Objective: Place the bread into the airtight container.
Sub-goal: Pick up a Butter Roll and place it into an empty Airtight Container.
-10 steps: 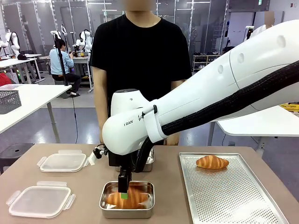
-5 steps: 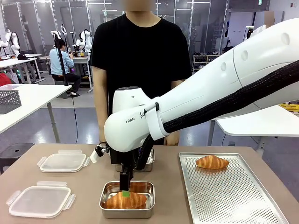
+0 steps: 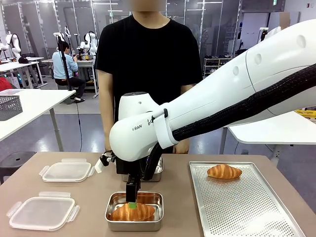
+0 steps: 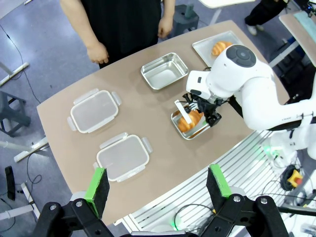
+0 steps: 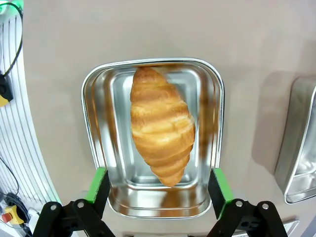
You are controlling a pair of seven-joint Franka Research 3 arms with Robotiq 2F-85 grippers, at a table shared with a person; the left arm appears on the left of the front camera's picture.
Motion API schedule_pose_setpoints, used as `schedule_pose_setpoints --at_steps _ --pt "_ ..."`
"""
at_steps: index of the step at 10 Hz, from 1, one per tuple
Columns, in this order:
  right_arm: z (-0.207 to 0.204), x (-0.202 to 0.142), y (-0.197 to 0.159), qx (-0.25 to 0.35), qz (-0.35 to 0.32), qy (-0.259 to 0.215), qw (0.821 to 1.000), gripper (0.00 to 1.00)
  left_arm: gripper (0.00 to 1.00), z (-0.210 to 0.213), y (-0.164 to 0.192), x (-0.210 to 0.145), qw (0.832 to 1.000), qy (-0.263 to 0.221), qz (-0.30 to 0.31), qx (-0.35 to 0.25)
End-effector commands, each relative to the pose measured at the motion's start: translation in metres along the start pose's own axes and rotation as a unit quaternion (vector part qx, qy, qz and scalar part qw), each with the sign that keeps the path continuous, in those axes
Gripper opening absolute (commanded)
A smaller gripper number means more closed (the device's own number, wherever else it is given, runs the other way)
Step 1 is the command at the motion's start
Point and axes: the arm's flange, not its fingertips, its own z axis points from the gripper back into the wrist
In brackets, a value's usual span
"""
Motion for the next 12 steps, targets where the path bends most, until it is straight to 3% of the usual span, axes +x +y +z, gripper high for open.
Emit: schedule_pose_setpoints --at_steps 1,10,12 --pt "-0.001 0.000 0.001 -0.001 0.000 0.000 1.000 1.00 1.00 0.001 0.000 0.000 1.000 -0.001 -0.001 -0.001" --pt "0.000 0.000 0.000 0.000 0.000 0.000 1.000 1.00 1.00 0.001 0.000 0.000 1.000 -0.001 -0.001 -0.001" --pt "0.056 -0.023 0.008 -0.014 -0.047 -0.017 0.999 1.00 1.00 0.001 0.000 0.000 1.000 -0.001 -0.001 -0.001"
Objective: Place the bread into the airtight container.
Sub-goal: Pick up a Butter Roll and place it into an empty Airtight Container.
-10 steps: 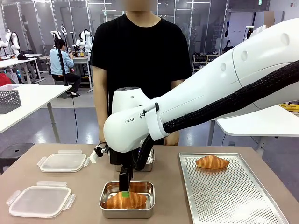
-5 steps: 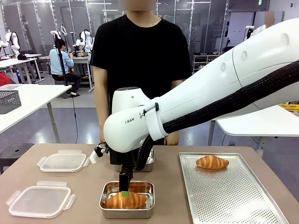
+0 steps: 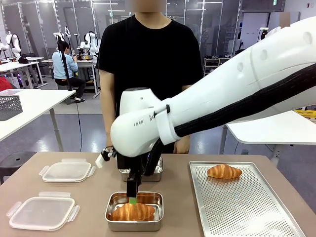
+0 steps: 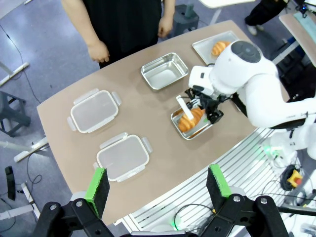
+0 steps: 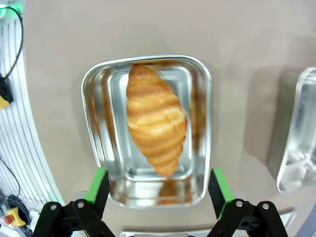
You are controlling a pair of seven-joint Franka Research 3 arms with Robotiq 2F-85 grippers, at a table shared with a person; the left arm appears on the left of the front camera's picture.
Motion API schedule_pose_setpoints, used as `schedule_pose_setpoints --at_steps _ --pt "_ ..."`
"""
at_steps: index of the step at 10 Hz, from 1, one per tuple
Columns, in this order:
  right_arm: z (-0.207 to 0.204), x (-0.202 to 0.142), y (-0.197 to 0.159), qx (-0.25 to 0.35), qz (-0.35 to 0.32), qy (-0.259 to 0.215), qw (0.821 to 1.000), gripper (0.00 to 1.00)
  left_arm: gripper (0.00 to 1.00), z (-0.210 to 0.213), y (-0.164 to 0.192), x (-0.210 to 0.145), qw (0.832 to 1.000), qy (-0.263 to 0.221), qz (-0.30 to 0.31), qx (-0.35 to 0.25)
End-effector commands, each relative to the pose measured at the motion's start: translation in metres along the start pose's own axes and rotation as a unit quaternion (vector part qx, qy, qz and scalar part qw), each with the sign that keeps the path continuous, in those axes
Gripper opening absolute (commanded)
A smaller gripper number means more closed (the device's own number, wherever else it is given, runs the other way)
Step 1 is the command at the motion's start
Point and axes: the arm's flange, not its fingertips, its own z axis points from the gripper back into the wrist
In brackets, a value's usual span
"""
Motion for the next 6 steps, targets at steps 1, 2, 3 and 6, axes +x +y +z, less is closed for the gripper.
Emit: schedule_pose_setpoints --at_steps 1,2,3,6 --pt "0.065 -0.037 0.016 -0.032 -0.060 -0.001 0.998 1.00 1.00 0.001 0.000 0.000 1.000 -0.001 -0.001 -0.001" --pt "0.097 -0.066 0.025 -0.027 -0.080 -0.028 0.996 1.00 1.00 0.001 0.000 0.000 1.000 -0.001 -0.001 -0.001" --pt "0.129 -0.097 0.036 -0.025 -0.110 -0.052 0.992 1.00 1.00 0.001 0.000 0.000 1.000 -0.001 -0.001 -0.001" --pt "0.203 -0.177 0.054 -0.063 -0.220 -0.088 0.969 1.00 1.00 0.001 0.000 0.000 1.000 -0.001 -0.001 -0.001"
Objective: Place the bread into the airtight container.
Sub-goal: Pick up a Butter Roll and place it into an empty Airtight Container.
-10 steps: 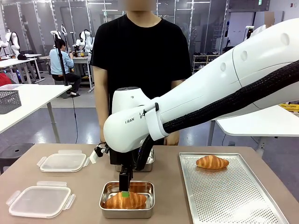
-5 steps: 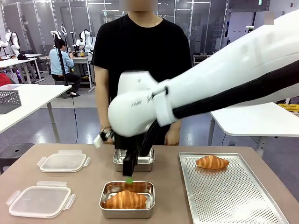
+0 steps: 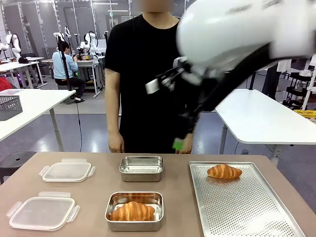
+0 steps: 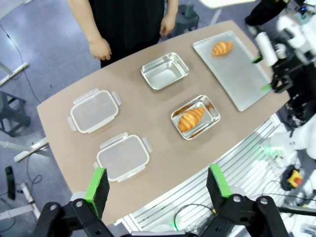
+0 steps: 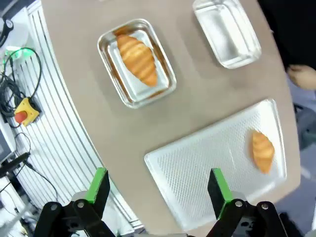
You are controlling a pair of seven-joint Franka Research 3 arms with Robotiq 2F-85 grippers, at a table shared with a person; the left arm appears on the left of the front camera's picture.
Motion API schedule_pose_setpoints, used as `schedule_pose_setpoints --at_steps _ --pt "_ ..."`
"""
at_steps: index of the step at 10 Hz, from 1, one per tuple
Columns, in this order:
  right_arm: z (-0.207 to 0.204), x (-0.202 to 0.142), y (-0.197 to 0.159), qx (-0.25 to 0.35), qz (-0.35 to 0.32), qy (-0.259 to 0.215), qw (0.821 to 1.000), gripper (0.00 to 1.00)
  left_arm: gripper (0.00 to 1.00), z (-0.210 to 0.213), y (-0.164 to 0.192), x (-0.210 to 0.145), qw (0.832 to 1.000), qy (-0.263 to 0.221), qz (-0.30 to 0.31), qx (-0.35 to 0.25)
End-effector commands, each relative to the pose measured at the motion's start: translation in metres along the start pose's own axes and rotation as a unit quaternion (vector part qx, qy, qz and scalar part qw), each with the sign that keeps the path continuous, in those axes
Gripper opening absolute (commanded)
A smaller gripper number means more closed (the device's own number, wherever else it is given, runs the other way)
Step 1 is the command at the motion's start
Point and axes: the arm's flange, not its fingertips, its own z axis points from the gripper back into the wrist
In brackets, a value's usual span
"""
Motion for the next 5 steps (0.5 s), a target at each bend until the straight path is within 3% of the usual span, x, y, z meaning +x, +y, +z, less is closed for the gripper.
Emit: schedule_pose_setpoints --at_steps 1,2,5 --pt "-0.002 -0.040 -0.015 -0.016 -0.039 0.005 0.999 1.00 1.00 0.000 -0.001 0.000 1.000 0.000 -0.001 -0.001" --pt "-0.005 -0.066 -0.036 -0.012 -0.049 -0.008 0.999 1.00 1.00 0.000 -0.001 0.000 1.000 0.000 -0.001 -0.001" --pt "-0.024 -0.158 -0.106 0.019 0.023 -0.094 0.995 1.00 1.00 0.000 -0.001 0.000 1.000 0.000 -0.001 -0.001"
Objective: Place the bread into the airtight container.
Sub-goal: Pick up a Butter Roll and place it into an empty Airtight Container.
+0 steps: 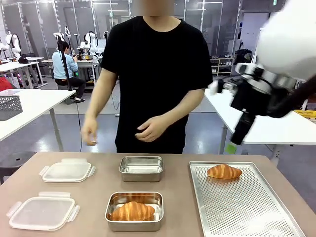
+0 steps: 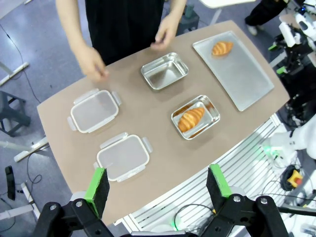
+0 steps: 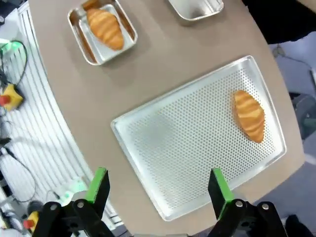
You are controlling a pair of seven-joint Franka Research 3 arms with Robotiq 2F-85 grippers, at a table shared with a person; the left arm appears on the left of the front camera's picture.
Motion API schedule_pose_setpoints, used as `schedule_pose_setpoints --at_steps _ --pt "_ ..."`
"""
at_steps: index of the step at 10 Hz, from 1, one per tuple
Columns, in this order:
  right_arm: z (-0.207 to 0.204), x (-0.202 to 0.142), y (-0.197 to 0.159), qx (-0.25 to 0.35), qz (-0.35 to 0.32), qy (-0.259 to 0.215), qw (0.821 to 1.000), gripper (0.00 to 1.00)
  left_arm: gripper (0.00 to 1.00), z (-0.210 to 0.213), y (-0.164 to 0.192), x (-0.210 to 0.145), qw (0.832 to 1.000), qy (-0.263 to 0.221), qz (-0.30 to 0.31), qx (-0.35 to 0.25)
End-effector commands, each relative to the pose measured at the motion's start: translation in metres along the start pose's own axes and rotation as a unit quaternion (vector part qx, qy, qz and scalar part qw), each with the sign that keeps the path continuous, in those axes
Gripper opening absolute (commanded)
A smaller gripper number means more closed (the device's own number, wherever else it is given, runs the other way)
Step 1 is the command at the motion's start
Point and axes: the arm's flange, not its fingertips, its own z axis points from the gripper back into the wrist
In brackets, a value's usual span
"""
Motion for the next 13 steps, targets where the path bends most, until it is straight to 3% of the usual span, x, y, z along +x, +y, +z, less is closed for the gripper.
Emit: schedule_pose_setpoints --at_steps 1,3,6,12,13 --pt "-0.023 -0.032 -0.033 0.015 0.056 -0.051 0.997 1.00 1.00 0.001 -0.001 0.000 1.000 -0.001 -0.001 -0.001" --pt "-0.045 -0.042 -0.071 0.019 0.046 -0.097 0.994 1.00 1.00 0.001 -0.001 0.000 1.000 -0.001 -0.001 -0.001" --pt "-0.079 -0.027 -0.110 0.068 0.052 -0.112 0.990 1.00 1.00 0.001 -0.001 0.000 1.000 -0.001 -0.001 -0.001" --pt "-0.086 -0.024 -0.127 0.062 0.045 -0.096 0.992 1.00 1.00 0.001 -0.001 0.000 1.000 -0.001 -0.001 -0.001" --pt "-0.067 -0.050 -0.119 0.037 0.037 -0.115 0.992 1.00 1.00 0.001 -0.001 0.000 1.000 -0.001 -0.001 -0.001"
